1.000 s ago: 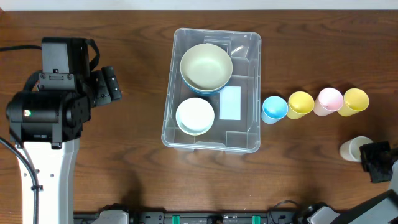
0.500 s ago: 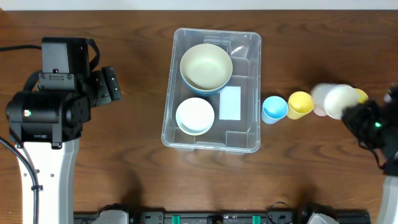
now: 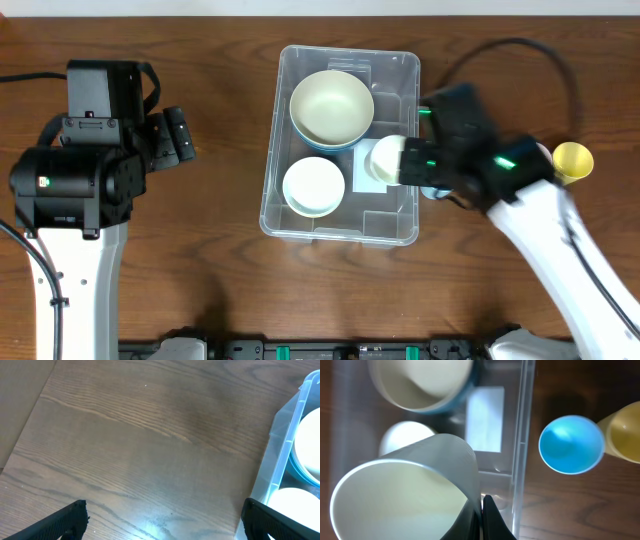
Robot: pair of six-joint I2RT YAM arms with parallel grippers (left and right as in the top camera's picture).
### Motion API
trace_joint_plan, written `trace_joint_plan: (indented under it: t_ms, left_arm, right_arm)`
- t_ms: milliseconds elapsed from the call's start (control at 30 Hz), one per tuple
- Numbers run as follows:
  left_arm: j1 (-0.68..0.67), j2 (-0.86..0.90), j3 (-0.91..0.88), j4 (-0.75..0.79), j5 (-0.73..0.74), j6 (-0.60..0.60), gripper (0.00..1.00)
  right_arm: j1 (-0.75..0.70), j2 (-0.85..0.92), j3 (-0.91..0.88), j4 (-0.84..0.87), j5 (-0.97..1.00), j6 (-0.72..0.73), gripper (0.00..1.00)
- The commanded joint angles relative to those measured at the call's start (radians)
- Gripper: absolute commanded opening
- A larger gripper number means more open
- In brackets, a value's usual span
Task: Pack container
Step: 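Place the white cup in the container's right area and release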
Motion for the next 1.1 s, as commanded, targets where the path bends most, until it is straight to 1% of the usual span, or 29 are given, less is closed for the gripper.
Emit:
trace_joint_plan:
  t_ms: [0,100,267,333,433,633,667,733,767,800,867,1000,1033,1067]
  left_arm:
    - [0.003,0.0,0.008,-0.002,-0.002,-0.016,0.98]
    - [0.003,0.0,0.008,-0.002,-0.002,-0.016,0.98]
    - [0.003,0.0,0.008,-0.002,-0.002,-0.016,0.98]
    - [0.003,0.0,0.008,-0.002,-0.002,-0.016,0.98]
    - [0.003,0.0,0.008,-0.002,-0.002,-0.016,0.98]
    - [0.003,0.0,0.008,-0.002,-0.002,-0.016,0.98]
    - [0.003,0.0,0.008,-0.002,-0.002,-0.016,0.98]
    - [0.003,0.0,0.008,-0.002,-0.002,-0.016,0.98]
    - [0.003,0.0,0.008,-0.002,-0.001,-0.016,0.98]
    - [0.003,0.0,0.008,-0.002,-0.002,-0.016,0.98]
    - [0.003,0.0,0.008,-0.002,-0.002,-0.016,0.98]
    - [0.003,0.0,0.008,-0.002,-0.002,-0.016,0.98]
    - [0.003,0.0,0.008,-0.002,-0.002,-0.016,0.98]
    - [0.003,0.0,0.008,-0.002,-0.002,-0.016,0.98]
  right_arm:
    - [0.018,0.089,0.006,0.04,0.089,0.024,0.01]
    - [0.018,0.154,0.005,0.096,0.077,-0.018,0.01]
    - [0.018,0.249,0.005,0.165,0.075,-0.017,0.01]
    - [0.018,0.285,0.005,0.186,0.044,-0.017,0.01]
    - [0.018,0.335,0.005,0.203,-0.008,-0.015,0.01]
    - [0.024,0.423,0.005,0.211,-0.052,-0.003,0.02]
    - [0.025,0.427,0.005,0.213,-0.052,-0.003,0.04]
    - [0.026,0.424,0.006,0.225,-0.051,-0.011,0.17]
    - [0.026,0.414,0.006,0.236,-0.051,-0.024,0.31]
    - [0.026,0.403,0.008,0.243,-0.05,-0.027,0.38]
    - [0.023,0.362,0.02,0.249,-0.047,-0.042,0.46]
    - [0.002,0.239,0.058,0.216,-0.042,-0.06,0.55]
    - [-0.011,0.196,0.07,0.196,-0.036,-0.06,0.59]
    - [-0.028,0.153,0.08,0.175,-0.023,-0.06,0.64]
